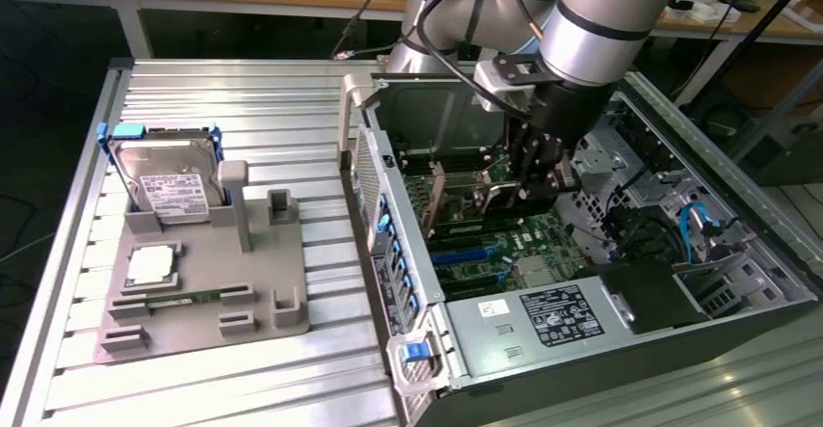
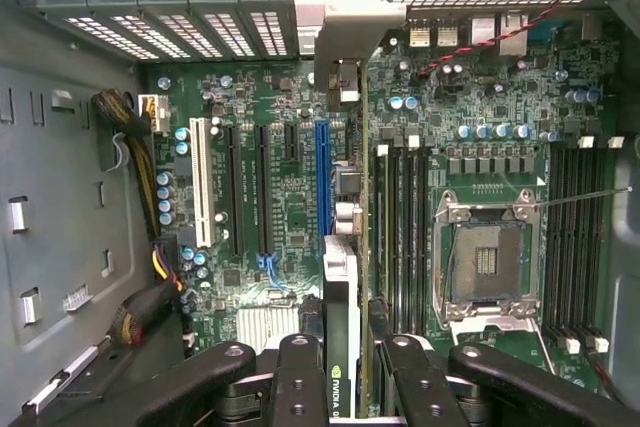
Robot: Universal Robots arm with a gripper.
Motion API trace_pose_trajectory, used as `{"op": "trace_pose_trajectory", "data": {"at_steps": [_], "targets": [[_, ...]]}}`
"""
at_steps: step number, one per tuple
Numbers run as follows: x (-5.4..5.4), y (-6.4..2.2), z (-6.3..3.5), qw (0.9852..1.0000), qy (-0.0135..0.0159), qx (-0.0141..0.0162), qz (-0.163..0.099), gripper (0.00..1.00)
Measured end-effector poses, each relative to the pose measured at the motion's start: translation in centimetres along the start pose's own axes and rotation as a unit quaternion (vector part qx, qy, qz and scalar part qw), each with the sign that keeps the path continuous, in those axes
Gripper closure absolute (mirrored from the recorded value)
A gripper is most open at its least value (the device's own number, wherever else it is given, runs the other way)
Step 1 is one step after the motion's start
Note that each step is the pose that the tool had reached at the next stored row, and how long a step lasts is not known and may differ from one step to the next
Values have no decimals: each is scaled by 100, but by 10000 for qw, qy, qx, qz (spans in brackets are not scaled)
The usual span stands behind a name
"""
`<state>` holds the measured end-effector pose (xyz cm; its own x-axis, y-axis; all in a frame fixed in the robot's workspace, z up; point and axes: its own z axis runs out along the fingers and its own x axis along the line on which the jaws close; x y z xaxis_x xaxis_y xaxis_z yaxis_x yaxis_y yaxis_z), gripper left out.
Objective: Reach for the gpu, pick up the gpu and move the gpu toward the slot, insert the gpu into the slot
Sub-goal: 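Insert the gpu into the slot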
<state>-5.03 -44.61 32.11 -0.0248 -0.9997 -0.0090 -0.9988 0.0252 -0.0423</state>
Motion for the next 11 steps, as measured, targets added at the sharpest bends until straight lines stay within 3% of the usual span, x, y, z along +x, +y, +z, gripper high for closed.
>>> {"op": "trace_pose_trajectory", "data": {"at_steps": [11], "targets": [[-1,2,3,10000,-5,-1,0,73]]}}
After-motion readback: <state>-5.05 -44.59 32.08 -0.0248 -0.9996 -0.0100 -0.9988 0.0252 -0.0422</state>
